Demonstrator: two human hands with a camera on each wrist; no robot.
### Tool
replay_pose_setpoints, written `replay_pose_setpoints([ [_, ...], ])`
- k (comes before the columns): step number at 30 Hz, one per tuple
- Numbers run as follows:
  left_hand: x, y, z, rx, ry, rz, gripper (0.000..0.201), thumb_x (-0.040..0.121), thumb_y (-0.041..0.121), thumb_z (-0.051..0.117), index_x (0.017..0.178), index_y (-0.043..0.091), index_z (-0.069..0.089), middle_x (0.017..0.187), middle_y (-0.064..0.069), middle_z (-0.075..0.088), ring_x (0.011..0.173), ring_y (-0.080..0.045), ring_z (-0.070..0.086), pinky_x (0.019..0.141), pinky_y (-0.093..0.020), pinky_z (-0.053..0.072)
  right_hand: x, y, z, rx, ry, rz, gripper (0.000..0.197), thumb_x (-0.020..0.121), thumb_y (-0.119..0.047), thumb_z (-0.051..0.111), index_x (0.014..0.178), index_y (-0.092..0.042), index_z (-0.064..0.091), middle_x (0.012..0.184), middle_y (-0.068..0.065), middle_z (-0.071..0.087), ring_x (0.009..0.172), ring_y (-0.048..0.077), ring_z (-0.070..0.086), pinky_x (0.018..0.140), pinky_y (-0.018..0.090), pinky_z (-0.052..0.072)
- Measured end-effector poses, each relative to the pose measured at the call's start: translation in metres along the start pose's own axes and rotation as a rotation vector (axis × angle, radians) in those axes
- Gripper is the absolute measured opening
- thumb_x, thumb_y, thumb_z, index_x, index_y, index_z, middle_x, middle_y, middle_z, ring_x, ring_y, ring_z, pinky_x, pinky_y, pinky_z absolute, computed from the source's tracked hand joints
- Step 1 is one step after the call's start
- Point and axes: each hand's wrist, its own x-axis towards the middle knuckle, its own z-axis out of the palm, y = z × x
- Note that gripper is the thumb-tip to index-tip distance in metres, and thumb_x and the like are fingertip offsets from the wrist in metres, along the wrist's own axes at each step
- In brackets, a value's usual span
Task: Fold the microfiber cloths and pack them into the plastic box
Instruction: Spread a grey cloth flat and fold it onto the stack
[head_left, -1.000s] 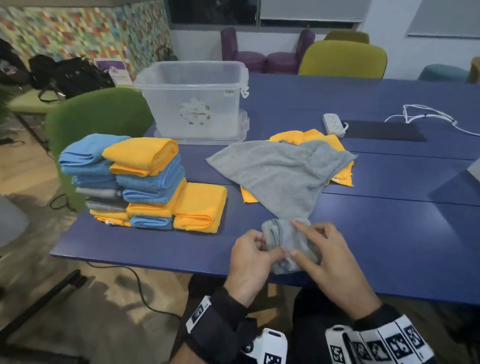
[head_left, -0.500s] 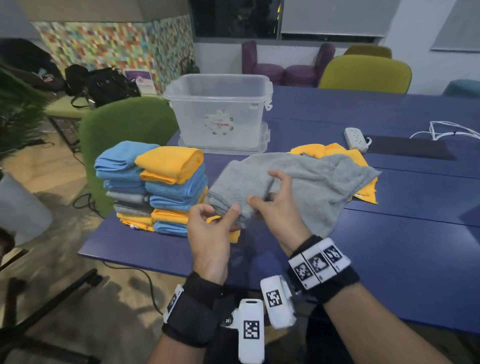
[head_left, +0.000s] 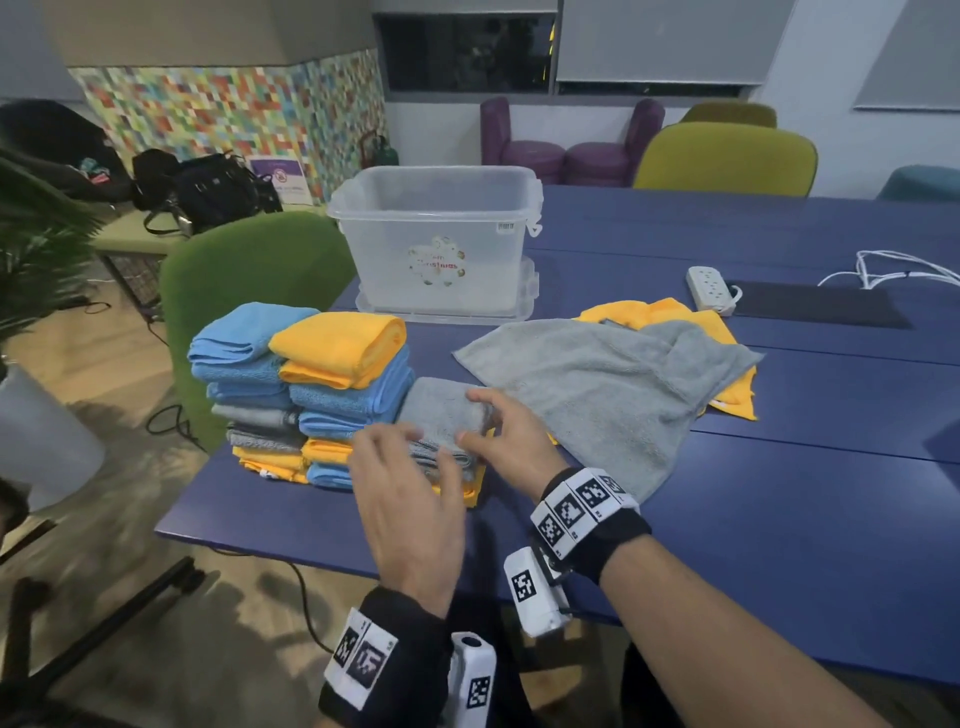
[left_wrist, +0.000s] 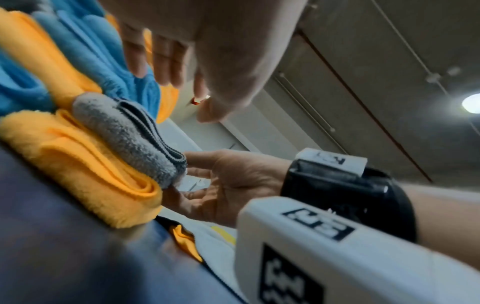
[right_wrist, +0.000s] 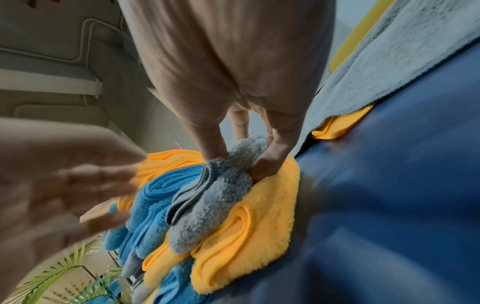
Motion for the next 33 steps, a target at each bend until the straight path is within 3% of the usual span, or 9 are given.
replay_pose_setpoints([
  [3, 0.001, -0.011, 0.015, 0.122, -0.212, 0.261, 0.024, 0.096, 0.010, 0.053, 0.117, 0.004, 0.065, 0.138, -0.015, 0.054, 0.129, -0.033, 0.049, 0.108, -0.048, 0.045, 0.000, 0.002, -0.002, -0.074, -0.002, -0.032, 0.056, 0.085, -0.017, 0.076, 0.137, -0.023, 0.059, 0.124, -0.003, 0.063, 0.101, 0.009, 0.058, 0.093, 0.021, 0.045],
  [5, 0.002, -0.022, 0.024, 0.175, -0.330, 0.280, 0.040, 0.098, 0.019, 0.040, 0.123, 0.001, 0.067, 0.138, -0.019, 0.059, 0.129, -0.036, 0.056, 0.109, -0.049, 0.047, -0.002, 0.000, -0.008, -0.101, -0.002, -0.036, 0.055, 0.088, -0.014, 0.072, 0.140, -0.020, 0.057, 0.114, 0.000, 0.065, 0.087, 0.002, 0.059, 0.083, 0.010, 0.043],
  [7, 0.001, -0.029, 0.030, 0.236, -0.392, 0.287, 0.048, 0.096, 0.023, 0.034, 0.121, 0.000, 0.069, 0.130, -0.020, 0.065, 0.120, -0.036, 0.063, 0.104, -0.048, 0.052, -0.007, 0.002, -0.015, -0.134, -0.020, -0.045, 0.055, 0.091, -0.018, 0.070, 0.144, -0.022, 0.054, 0.103, 0.006, 0.066, 0.087, 0.012, 0.062, 0.087, 0.018, 0.048],
  [10, 0.002, -0.029, 0.031, 0.275, -0.420, 0.265, 0.048, 0.090, 0.021, 0.035, 0.116, 0.001, 0.071, 0.126, -0.018, 0.067, 0.116, -0.036, 0.065, 0.099, -0.048, 0.055, -0.016, 0.009, -0.033, -0.260, -0.039, -0.016, 0.056, 0.092, -0.027, 0.069, 0.145, -0.025, 0.052, 0.100, -0.007, 0.059, 0.094, 0.018, 0.060, 0.095, 0.034, 0.049],
  [14, 0.013, -0.013, 0.025, 0.300, -0.446, 0.172, 0.034, 0.089, 0.021, 0.051, 0.111, 0.006, 0.073, 0.124, -0.013, 0.068, 0.114, -0.033, 0.064, 0.098, -0.044, 0.054, -0.031, 0.014, -0.074, -0.531, 0.050, 0.057, 0.038, 0.089, -0.030, 0.068, 0.127, -0.024, 0.063, 0.119, 0.001, 0.061, 0.108, 0.023, 0.061, 0.094, 0.038, 0.050],
  [17, 0.024, 0.010, 0.019, 0.325, -0.456, 0.179, 0.037, 0.090, 0.038, 0.055, 0.110, 0.011, 0.071, 0.115, -0.008, 0.070, 0.106, -0.031, 0.062, 0.091, -0.044, 0.052, -0.037, 0.018, -0.104, -0.738, 0.084, 0.125, 0.022, 0.089, -0.032, 0.066, 0.108, -0.021, 0.064, 0.114, 0.003, 0.058, 0.106, 0.026, 0.059, 0.087, 0.037, 0.050],
  [19, 0.030, 0.028, 0.020, 0.296, -0.453, 0.250, 0.036, 0.091, 0.035, 0.063, 0.117, 0.011, 0.069, 0.119, -0.008, 0.068, 0.111, -0.031, 0.060, 0.095, -0.045, 0.050, -0.041, 0.022, -0.116, -0.859, 0.077, 0.143, 0.020, 0.088, -0.032, 0.064, 0.103, -0.019, 0.062, 0.112, 0.005, 0.057, 0.105, 0.029, 0.059, 0.086, 0.037, 0.051],
  [24, 0.049, 0.069, 0.052, 0.309, -0.712, 0.450, 0.039, 0.091, 0.022, 0.063, 0.130, 0.016, 0.063, 0.130, -0.004, 0.061, 0.122, -0.029, 0.056, 0.101, -0.044, 0.046, -0.048, 0.031, -0.118, -1.126, -0.056, 0.152, 0.042, 0.091, -0.036, 0.061, 0.123, -0.010, 0.056, 0.122, 0.012, 0.056, 0.114, 0.035, 0.061, 0.088, 0.040, 0.050],
  [33, 0.051, 0.080, 0.125, 0.468, -1.053, 0.580, 0.037, 0.094, 0.024, 0.061, 0.131, 0.020, 0.062, 0.127, -0.012, 0.053, 0.119, -0.034, 0.055, 0.098, -0.044, 0.047, -0.050, 0.030, -0.119, -1.157, -0.100, 0.115, 0.035, 0.096, -0.017, 0.053, 0.129, -0.008, 0.055, 0.130, 0.013, 0.059, 0.120, 0.032, 0.060, 0.092, 0.037, 0.049],
])
